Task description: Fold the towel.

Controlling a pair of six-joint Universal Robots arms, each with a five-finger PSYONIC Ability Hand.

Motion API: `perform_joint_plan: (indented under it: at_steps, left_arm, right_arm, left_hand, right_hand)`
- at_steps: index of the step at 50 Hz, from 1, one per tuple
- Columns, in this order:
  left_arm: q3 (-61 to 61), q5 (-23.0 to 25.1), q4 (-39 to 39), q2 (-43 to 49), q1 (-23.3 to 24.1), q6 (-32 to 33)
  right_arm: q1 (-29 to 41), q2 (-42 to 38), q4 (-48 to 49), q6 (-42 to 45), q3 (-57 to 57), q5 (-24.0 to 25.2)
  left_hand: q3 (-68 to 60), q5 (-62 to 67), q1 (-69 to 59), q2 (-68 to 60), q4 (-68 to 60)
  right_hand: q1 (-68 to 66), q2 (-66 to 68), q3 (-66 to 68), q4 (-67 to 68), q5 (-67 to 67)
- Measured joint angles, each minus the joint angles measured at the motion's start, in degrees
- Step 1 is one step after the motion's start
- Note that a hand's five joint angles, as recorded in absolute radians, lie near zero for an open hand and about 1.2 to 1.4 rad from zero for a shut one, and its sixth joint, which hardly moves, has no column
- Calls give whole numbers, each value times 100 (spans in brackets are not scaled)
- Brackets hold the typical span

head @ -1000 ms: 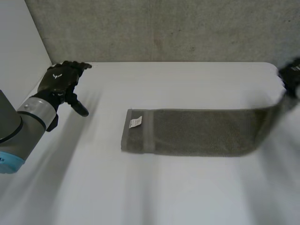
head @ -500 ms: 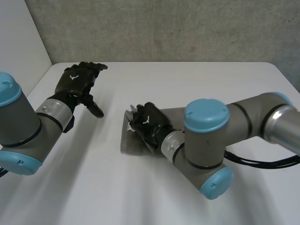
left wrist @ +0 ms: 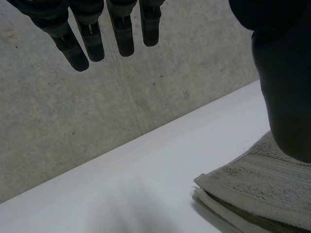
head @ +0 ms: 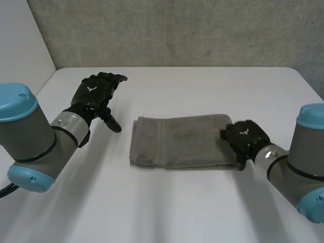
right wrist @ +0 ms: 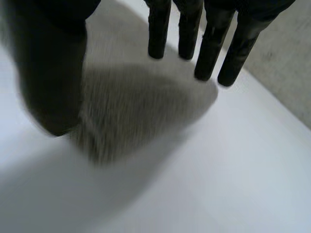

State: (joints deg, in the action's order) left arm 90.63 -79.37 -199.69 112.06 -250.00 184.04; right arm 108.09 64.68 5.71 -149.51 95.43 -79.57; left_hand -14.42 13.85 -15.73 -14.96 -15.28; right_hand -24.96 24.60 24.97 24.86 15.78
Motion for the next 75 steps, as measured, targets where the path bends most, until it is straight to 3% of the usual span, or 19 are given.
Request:
perform_joint_plan:
  at_steps: [2,4,7,13,22,29,34,36,38,42,52,58,75]
  left_arm:
    - [3,0,0,8,7,0]
    - [11,0,1,18,28,1]
    - [18,0,1,21,46,1]
    - [-2,-9,0,-9,76,-7]
    - [-33,-24,-1,-137,103,-34]
    - [-57,-204,-5,-321,29,-54]
    - [-55,-306,-2,-372,-7,-61]
    - [-49,-323,-1,-376,-11,-64]
    - [-48,-332,-1,-374,-11,-67]
    - [-73,-334,-5,-359,5,-97]
    - [-285,-342,-4,-146,130,-575]
    - [-438,-387,49,231,304,-929]
    - [-682,-953,556,1561,804,-944]
  right_arm:
    - [-41,-64,59,132,67,-22]
    - [-71,-206,166,338,117,-90]
    - [-61,-318,254,477,96,-192]
    - [201,-365,420,657,-360,-545]
    - [1784,-589,469,726,-1801,-595]
    - [2869,-1396,550,740,-2762,43]
    - [3175,-1963,409,816,-3000,266]
    - [3200,-2085,344,853,-3019,160]
    - [3179,-2124,281,867,-2988,-104]
    - [3113,-1915,252,756,-2830,-441]
    - [2485,-482,346,-650,-1769,-671]
    - [2021,-219,268,-1434,-1484,-651]
    - [1666,-1775,-595,-1748,-2639,-315]
  left_hand:
    - [0,0,0,0,0]
    - [0,0,0,0,0]
    - [0,0,0,0,0]
    - [0,0,0,0,0]
    - [0,0,0,0,0]
    - [0,-1,0,0,0]
    - [0,-2,0,0,0]
    - [0,-2,0,0,0]
    - [0,-2,0,0,0]
    - [0,-2,0,0,0]
    - [0,-1,0,0,0]
    - [0,6,1,0,0]
    - [0,2,0,0,0]
  right_hand:
    - [-1036,955,947,957,987]
    - [-3535,3722,3575,3452,3499]
    - [-4643,5148,5011,5026,4953]
    - [-4970,5214,5179,5226,5123]
    - [-5021,5214,5196,5230,5123]
    - [-5055,5214,5196,5231,5123]
    - [-5110,5214,5197,5231,5123]
    - [-3814,4011,4013,4033,3886]
    - [-1313,1363,1540,1585,1391]
    - [976,-962,-959,-927,-1188]
    - [1166,-1032,-1102,-997,-1259]
    - [1177,-1032,-1102,-998,-1259]
    - [1180,-1032,-1103,-998,-1259]
